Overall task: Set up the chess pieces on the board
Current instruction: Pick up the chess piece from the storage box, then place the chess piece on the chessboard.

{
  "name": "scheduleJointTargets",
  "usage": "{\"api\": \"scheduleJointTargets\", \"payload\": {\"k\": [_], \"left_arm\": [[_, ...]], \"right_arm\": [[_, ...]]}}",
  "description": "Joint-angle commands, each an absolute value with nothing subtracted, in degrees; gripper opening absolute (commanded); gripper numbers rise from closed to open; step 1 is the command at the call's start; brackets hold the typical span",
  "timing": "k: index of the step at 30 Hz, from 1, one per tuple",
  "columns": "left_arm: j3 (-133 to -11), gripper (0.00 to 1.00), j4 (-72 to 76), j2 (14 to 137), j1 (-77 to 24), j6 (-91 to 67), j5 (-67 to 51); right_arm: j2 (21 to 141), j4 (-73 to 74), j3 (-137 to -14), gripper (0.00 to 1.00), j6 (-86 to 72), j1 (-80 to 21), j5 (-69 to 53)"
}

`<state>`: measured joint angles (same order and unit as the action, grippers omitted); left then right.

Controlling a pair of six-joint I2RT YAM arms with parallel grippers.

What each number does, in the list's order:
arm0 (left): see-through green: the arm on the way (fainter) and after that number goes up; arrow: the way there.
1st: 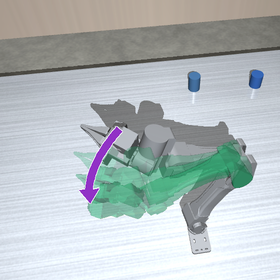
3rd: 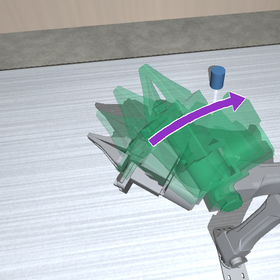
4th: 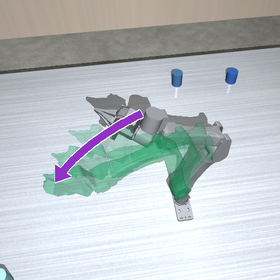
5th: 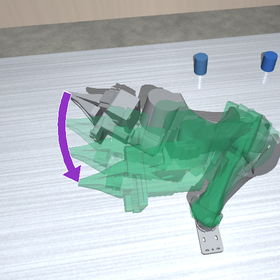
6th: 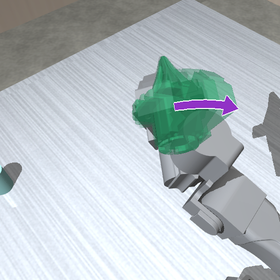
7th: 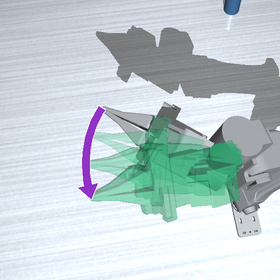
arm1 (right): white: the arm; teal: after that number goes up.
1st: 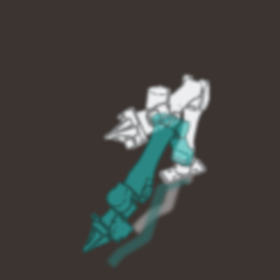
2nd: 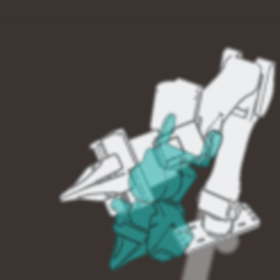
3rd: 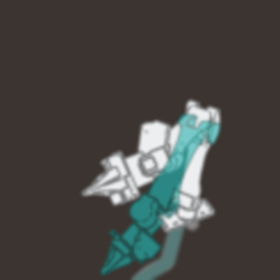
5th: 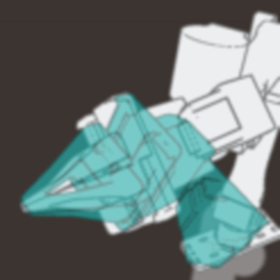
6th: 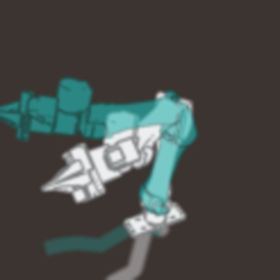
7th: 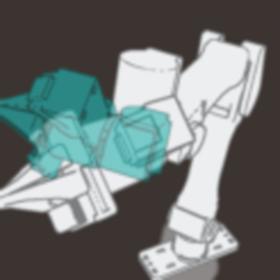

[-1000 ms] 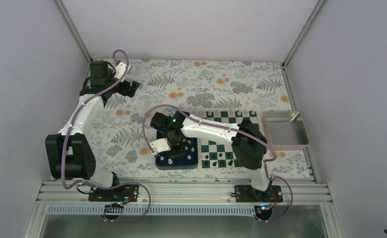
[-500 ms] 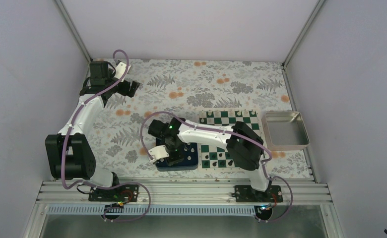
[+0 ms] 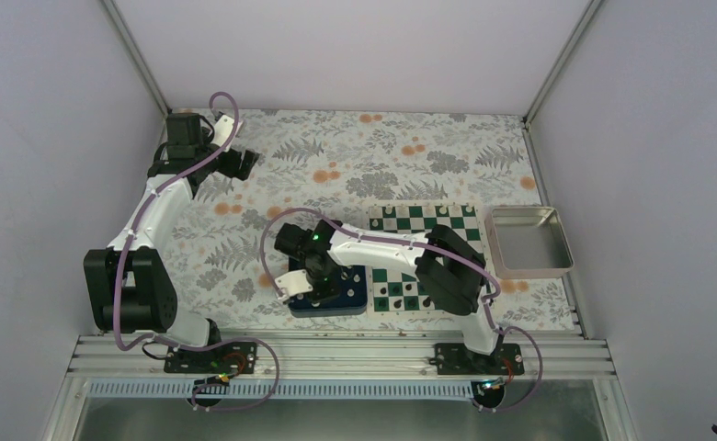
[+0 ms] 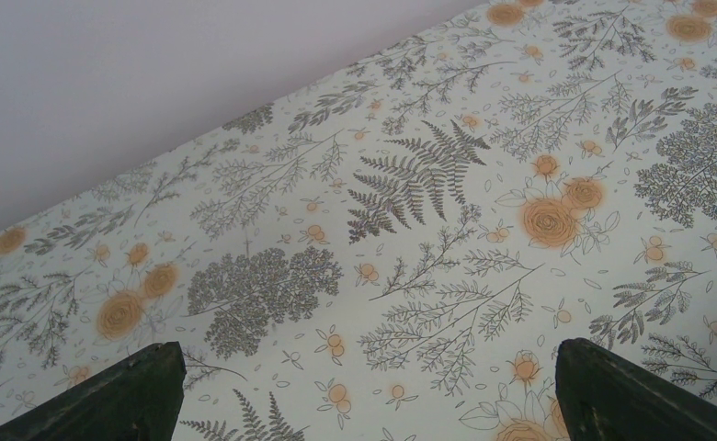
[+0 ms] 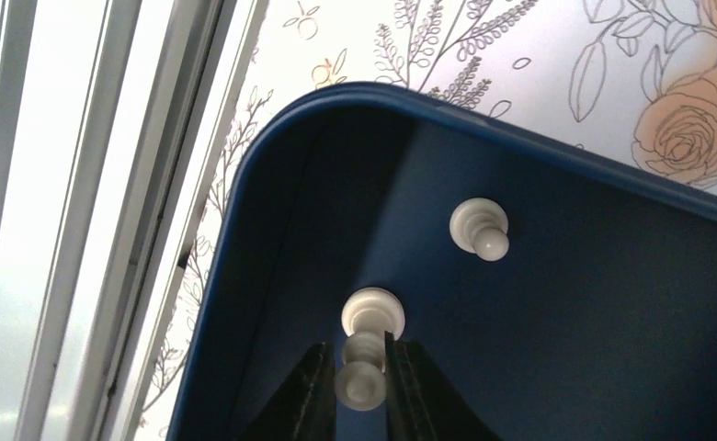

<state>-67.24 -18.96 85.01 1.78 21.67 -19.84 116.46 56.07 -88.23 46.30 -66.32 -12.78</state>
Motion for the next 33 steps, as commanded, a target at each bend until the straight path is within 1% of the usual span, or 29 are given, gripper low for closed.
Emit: {"api": "scheduleJointTargets", "payload": {"k": [1,6,11,15,20,26,30,33], "left_arm": [[-67.06,1.00,-18.45,84.32,2.11,22.23,-20.18],[-67.04,1.00,-18.35,84.28,2.11,22.24,-20.18],[-67.04,1.00,-18.26,84.35,2.11,22.31,-20.17],[-67.10,1.00,-18.24,84.20,2.11,22.30,-20.10],[-67.10,1.00,-18.32,84.15,2.11,22.23,-20.15],[-67.17,1.00,-18.36,84.01,2.11,22.24,-20.11],[-67.25,1.00,-18.42,84.09,2.11,22.23,-20.18],[-67.26,1.00,-18.34,84.23,2.09,22.24,-20.21]], "right_arm": [[115.57,54.96,-88.52,0.12,45.79,-66.01,-12.84],[112.56,57.77,-91.61,0.10,45.28,-63.59,-10.59],[108.29,62.29,-98.58,0.09,45.18,-57.81,-8.36],[105.27,64.47,-103.43,0.09,45.54,-51.69,-5.28],[103.53,66.08,-107.55,0.09,47.22,-40.70,-3.61],[103.90,65.60,-106.83,0.09,50.28,-26.13,-6.34],[105.19,64.33,-103.00,0.10,52.13,-17.85,-9.04],[106.08,62.60,-98.74,0.10,53.09,-13.95,-10.35]]}}
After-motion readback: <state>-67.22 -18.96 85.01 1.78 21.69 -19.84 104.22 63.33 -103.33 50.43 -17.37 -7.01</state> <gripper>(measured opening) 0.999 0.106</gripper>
